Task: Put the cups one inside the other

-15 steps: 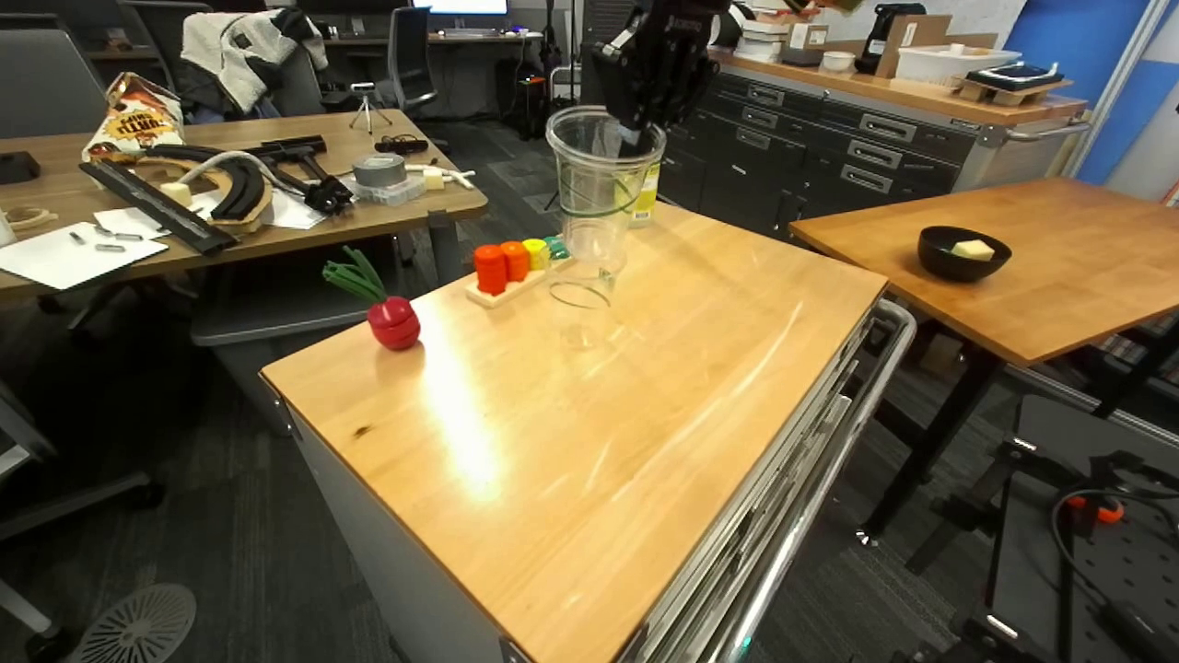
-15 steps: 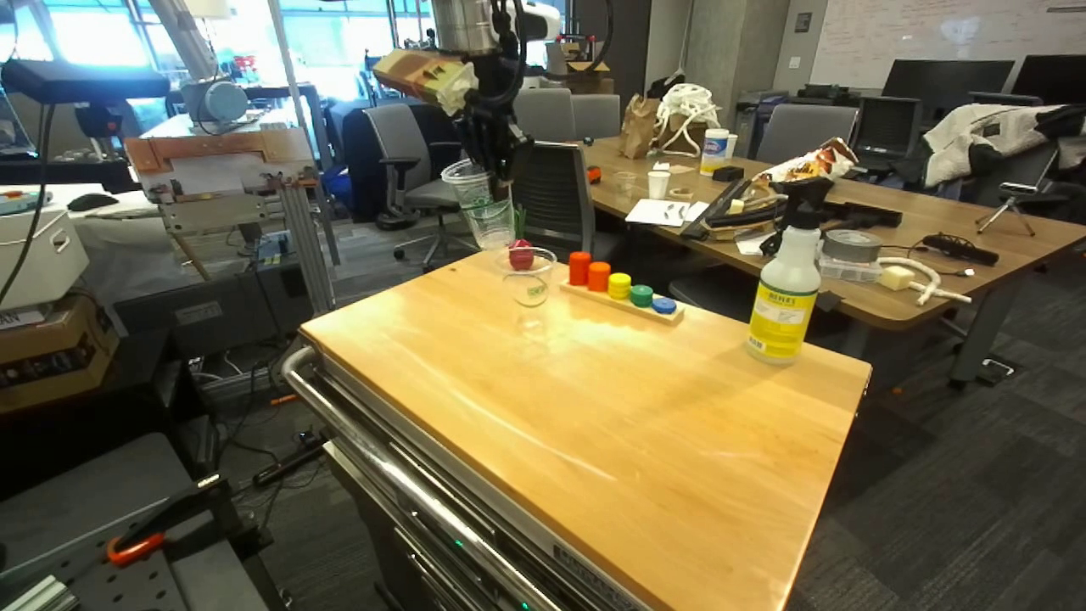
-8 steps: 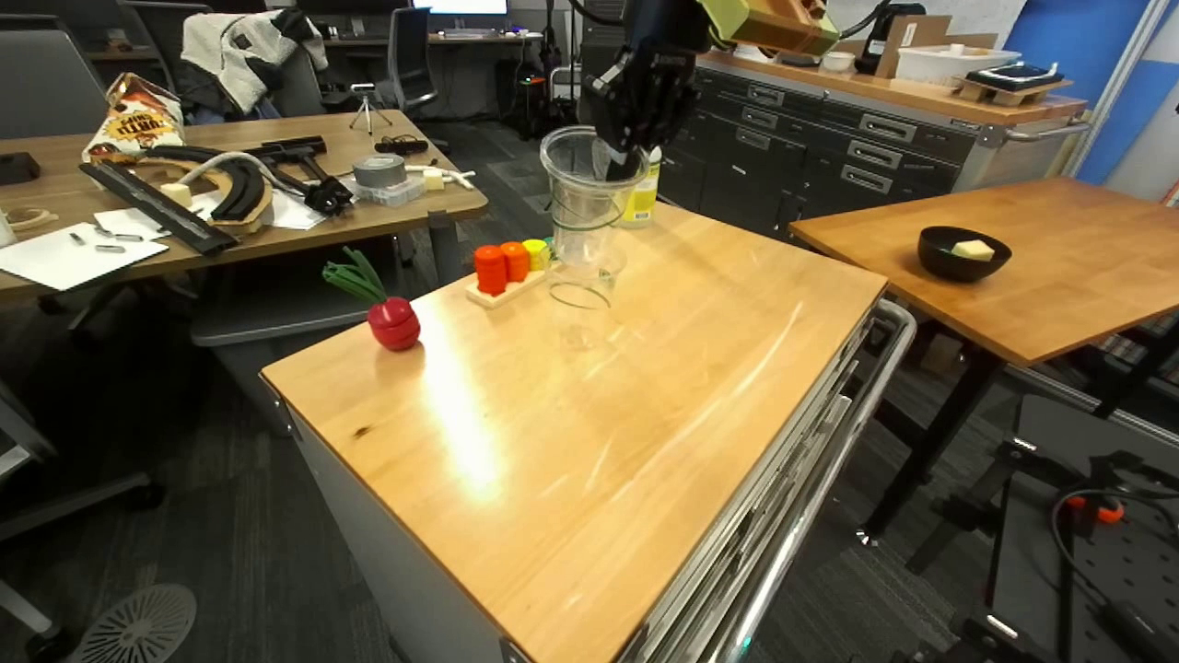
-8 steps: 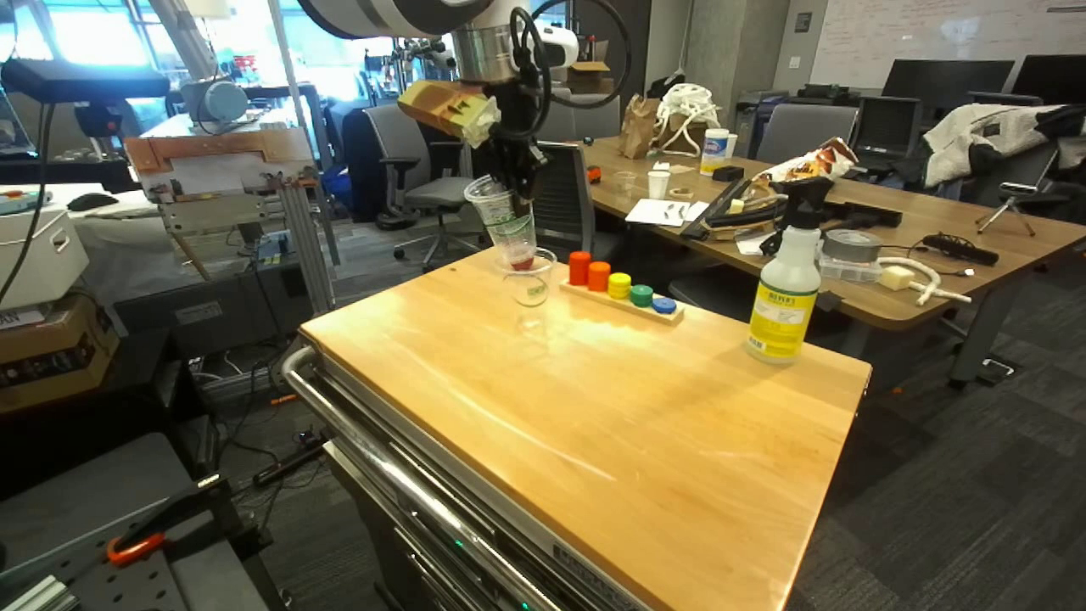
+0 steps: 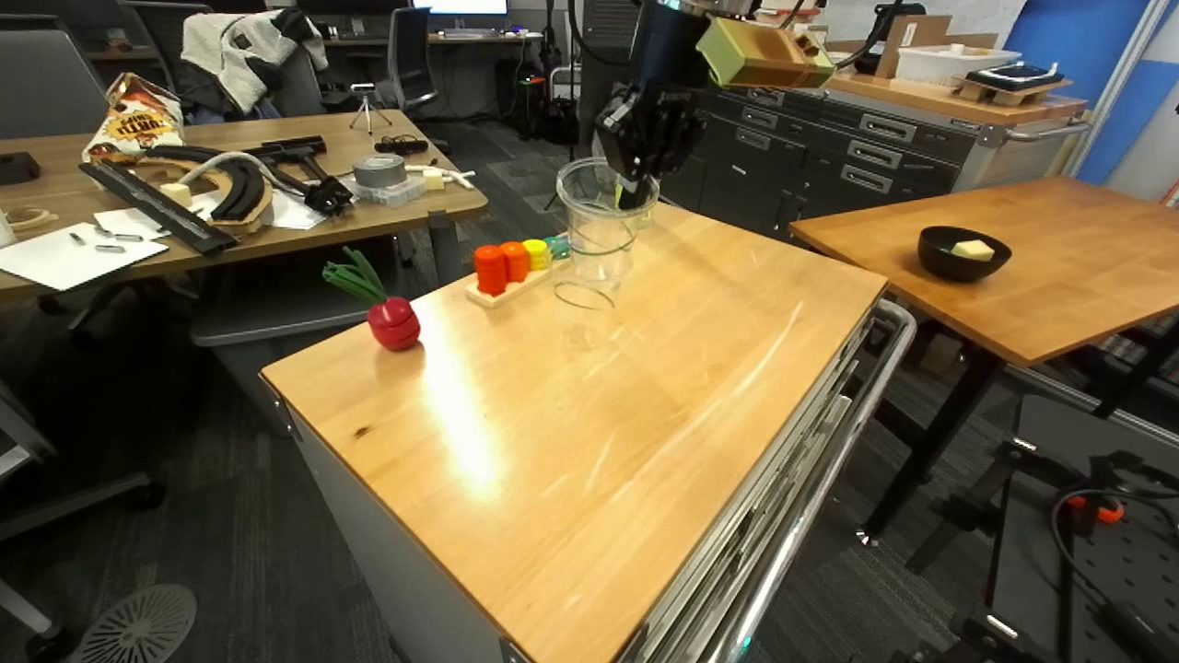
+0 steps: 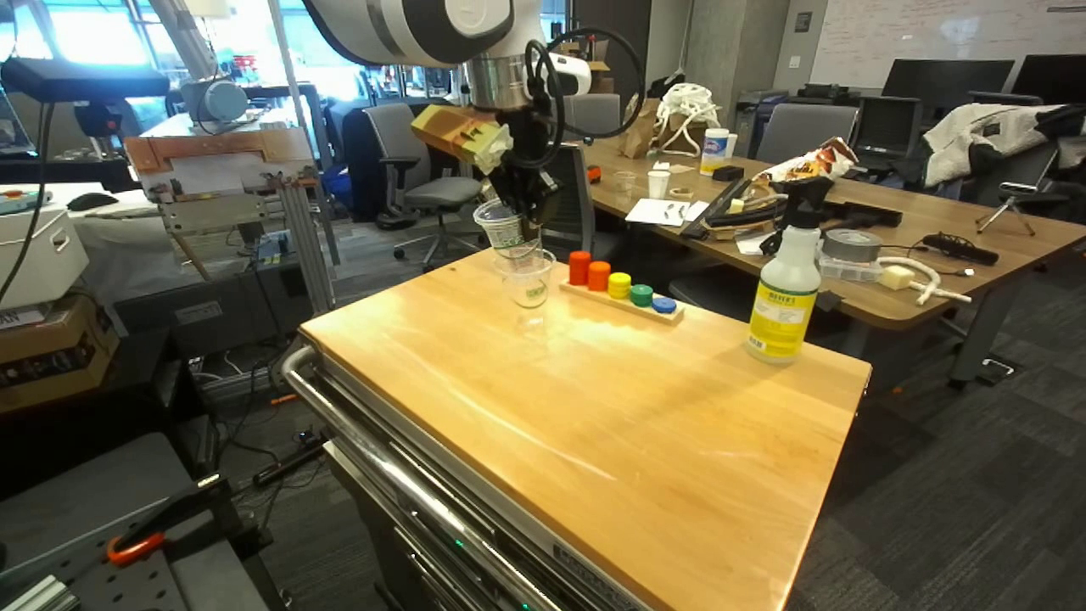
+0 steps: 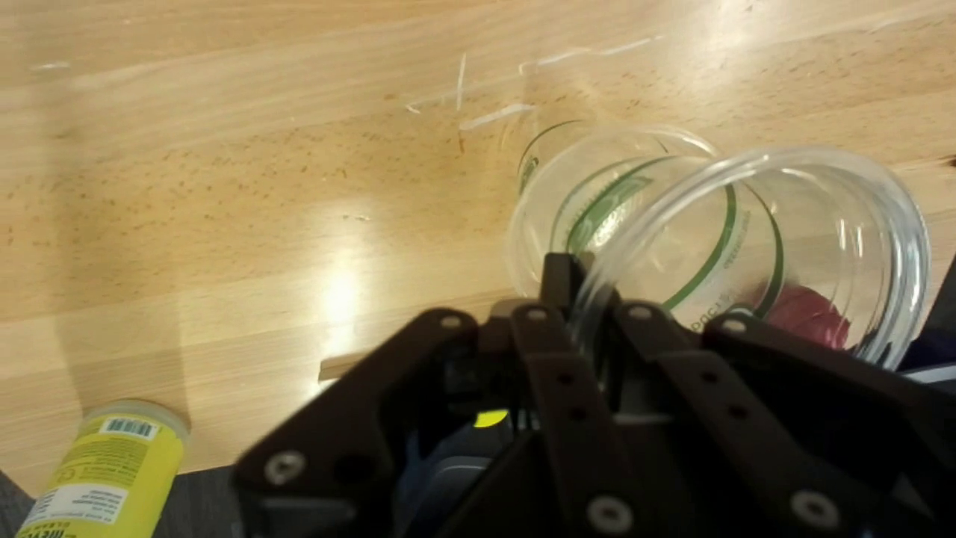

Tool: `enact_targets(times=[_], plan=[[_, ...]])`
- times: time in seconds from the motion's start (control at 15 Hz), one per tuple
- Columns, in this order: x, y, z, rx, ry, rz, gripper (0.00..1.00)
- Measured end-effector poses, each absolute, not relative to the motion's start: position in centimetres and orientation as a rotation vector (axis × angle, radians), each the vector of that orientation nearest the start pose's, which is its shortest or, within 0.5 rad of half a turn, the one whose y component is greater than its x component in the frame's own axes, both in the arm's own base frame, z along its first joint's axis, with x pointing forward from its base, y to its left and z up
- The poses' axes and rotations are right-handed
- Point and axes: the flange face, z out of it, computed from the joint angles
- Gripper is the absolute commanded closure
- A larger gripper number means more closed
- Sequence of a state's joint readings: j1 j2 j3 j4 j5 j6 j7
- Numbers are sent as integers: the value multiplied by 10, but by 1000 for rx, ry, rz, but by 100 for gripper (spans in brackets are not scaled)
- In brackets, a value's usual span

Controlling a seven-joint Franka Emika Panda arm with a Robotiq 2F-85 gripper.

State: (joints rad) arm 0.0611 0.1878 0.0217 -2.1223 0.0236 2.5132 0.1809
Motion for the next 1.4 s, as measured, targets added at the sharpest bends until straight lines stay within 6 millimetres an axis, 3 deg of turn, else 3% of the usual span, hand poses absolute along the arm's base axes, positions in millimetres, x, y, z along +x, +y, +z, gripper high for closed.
enact_targets(times=[0.33,0.4,0.47,0.8,1.07,1.2,1.4], plan=[[590,48,323,-3077,182,-292,99],[590,47,318,-3078,185,-287,69],[592,46,314,-3078,188,-281,68],[597,41,304,-3065,210,-270,32],[602,47,331,-3036,211,-340,2],[597,49,358,-3032,194,-364,0],[570,47,407,-3066,153,-285,0]])
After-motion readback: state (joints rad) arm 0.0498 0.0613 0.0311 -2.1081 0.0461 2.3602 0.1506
